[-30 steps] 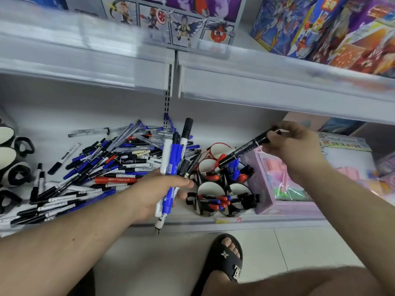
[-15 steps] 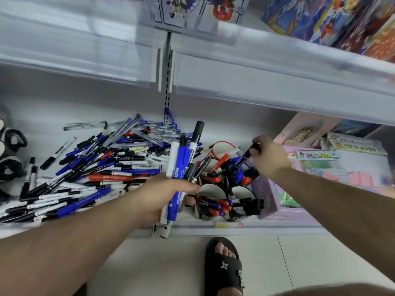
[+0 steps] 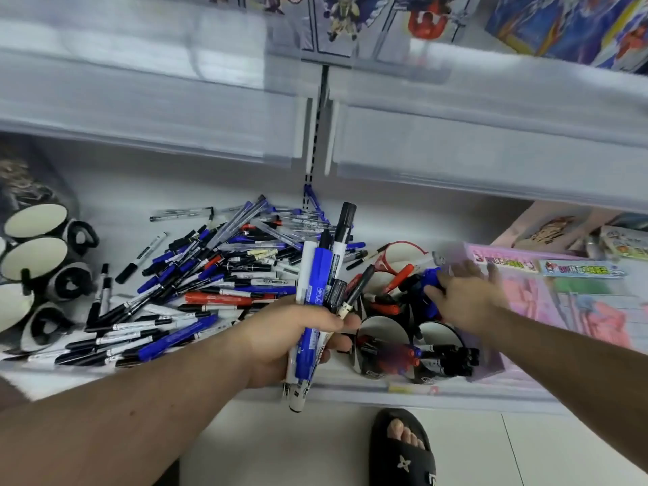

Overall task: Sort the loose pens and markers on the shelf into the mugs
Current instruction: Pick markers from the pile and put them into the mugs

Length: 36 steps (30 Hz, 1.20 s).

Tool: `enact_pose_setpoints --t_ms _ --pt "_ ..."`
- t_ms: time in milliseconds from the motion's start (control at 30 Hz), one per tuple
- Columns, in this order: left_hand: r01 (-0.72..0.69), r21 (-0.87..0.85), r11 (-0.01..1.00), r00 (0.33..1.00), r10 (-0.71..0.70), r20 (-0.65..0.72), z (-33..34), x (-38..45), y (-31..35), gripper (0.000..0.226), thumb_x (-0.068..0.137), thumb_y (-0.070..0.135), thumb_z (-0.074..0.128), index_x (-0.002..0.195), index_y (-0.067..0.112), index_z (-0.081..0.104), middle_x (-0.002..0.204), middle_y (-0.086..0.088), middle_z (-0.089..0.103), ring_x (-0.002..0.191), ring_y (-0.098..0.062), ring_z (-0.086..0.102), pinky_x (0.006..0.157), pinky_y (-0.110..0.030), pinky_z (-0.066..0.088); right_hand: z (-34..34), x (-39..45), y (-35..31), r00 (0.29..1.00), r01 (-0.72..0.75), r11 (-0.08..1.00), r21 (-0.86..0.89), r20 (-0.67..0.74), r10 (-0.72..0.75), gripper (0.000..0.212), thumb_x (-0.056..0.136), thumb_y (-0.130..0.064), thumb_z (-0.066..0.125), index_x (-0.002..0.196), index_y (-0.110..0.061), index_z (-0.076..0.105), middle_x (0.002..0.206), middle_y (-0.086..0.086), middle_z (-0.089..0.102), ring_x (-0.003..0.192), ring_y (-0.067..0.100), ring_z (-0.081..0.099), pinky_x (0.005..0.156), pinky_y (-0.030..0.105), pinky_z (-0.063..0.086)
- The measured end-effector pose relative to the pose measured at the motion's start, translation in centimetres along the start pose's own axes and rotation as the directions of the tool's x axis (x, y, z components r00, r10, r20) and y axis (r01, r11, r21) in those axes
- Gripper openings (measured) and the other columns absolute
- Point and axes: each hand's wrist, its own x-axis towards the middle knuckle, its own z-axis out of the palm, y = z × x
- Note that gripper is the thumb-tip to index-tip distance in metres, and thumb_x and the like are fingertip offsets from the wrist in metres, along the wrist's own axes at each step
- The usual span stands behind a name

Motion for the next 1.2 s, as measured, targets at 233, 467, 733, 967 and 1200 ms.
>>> enact_pose_setpoints --t_ms 233,467,733,967,1200 --pt "-0.014 0.002 1.0 0.998 0.014 0.055 0.2 -0.1 0.2 0.025 0.065 0.013 0.064 0.083 0.013 0.081 0.101 -0.003 0.076 0.082 -0.014 0.072 0.072 -0.027 0.049 -12.4 -5.5 -4.9 0.944 0.024 0.219 0.975 0.05 -0.327 0.024 0.095 -0.033 0.059 0.103 -0.014 0.07 0.07 0.001 0.062 0.058 0.013 0.053 0.058 0.023 0.043" --pt "0.007 -0.003 1.0 0.999 -0.007 0.05 -0.2 -0.9 0.1 0.017 0.077 0.01 0.066 0.086 0.01 0.08 0.106 -0.009 0.075 0.099 -0.026 0.072 0.088 -0.038 0.056 -13.8 -8.2 -8.3 0.929 0.158 0.295 0.942 -0.04 -0.368 0.008 0.089 -0.017 0.07 0.082 -0.015 0.068 0.05 -0.014 0.059 0.043 -0.001 0.049 0.05 0.015 0.04" --pt "-0.076 -0.083 0.994 0.983 0.061 -0.175 -4.7 -4.5 1.0 0.025 0.087 0.007 0.063 0.11 0.001 0.068 0.105 -0.011 0.075 0.093 -0.029 0.073 0.082 -0.043 0.058 -15.7 -5.7 -9.8 0.996 0.089 -0.092 0.992 -0.089 0.004 0.013 0.088 0.006 0.064 0.094 -0.004 0.066 0.075 0.01 0.065 0.06 0.021 0.065 0.059 0.032 0.051" --pt "-0.134 -0.024 0.991 0.895 0.111 -0.431 -11.2 -11.0 -1.5 0.023 0.081 0.013 0.076 0.101 0.002 0.072 0.099 -0.011 0.076 0.096 -0.028 0.071 0.09 -0.047 0.055 -17.9 -6.2 -15.6 0.994 0.09 -0.171 0.981 -0.1 -0.048 0.015 0.091 0.008 0.057 0.095 -0.005 0.063 0.089 0.015 0.065 0.065 0.019 0.069 0.067 0.032 0.055" --pt "-0.17 -0.105 0.98 0.812 0.079 -0.578 -15.4 -15.1 -3.8 0.017 0.081 0.008 0.077 0.091 -0.003 0.07 0.091 -0.015 0.074 0.07 -0.022 0.073 0.069 -0.037 0.058 -19.3 -8.1 -24.9 0.966 0.191 -0.008 0.981 -0.19 -0.175 0.019 0.095 0.003 0.056 0.093 -0.015 0.063 0.092 0.009 0.07 0.081 0.017 0.072 0.078 0.032 0.059"
